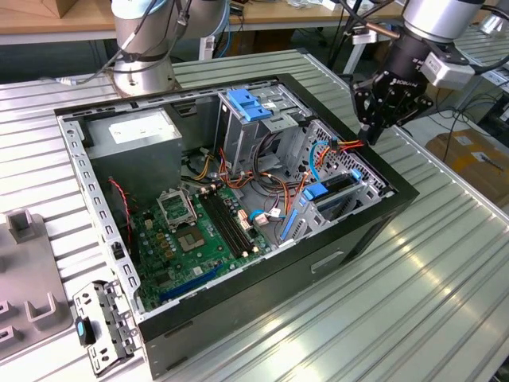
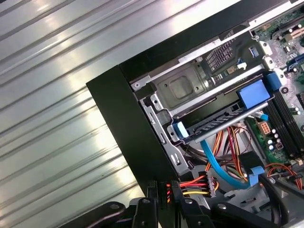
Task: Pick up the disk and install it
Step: 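Insert the first disk wire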
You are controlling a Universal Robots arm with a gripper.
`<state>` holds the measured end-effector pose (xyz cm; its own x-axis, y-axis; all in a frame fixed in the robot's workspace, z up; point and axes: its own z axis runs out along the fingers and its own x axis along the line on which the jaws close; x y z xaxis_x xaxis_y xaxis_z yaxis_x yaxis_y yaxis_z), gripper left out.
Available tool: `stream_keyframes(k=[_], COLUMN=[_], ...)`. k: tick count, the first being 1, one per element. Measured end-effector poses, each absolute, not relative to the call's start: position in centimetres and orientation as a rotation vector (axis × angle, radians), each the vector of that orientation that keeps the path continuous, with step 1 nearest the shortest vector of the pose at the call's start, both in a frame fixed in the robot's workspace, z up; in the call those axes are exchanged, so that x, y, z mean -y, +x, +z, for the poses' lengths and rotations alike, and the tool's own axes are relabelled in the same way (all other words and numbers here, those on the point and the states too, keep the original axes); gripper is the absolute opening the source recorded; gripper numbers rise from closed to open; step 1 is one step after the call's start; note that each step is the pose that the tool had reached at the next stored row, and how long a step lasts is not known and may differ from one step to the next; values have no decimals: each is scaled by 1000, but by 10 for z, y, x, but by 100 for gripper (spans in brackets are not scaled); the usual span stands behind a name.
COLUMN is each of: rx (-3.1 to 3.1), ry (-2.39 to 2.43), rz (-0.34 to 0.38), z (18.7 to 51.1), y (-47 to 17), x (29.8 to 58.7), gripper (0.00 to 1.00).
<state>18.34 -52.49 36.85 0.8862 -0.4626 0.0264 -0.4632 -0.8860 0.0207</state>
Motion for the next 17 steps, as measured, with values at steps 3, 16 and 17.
stream_keyframes(k=[3, 16, 17], rx=[726, 735, 756], ry=[3030, 3031, 3025], rz=[32, 31, 31], z=[367, 370, 370], y=[183, 172, 172], x=[525, 525, 525], gripper=[25, 16, 16])
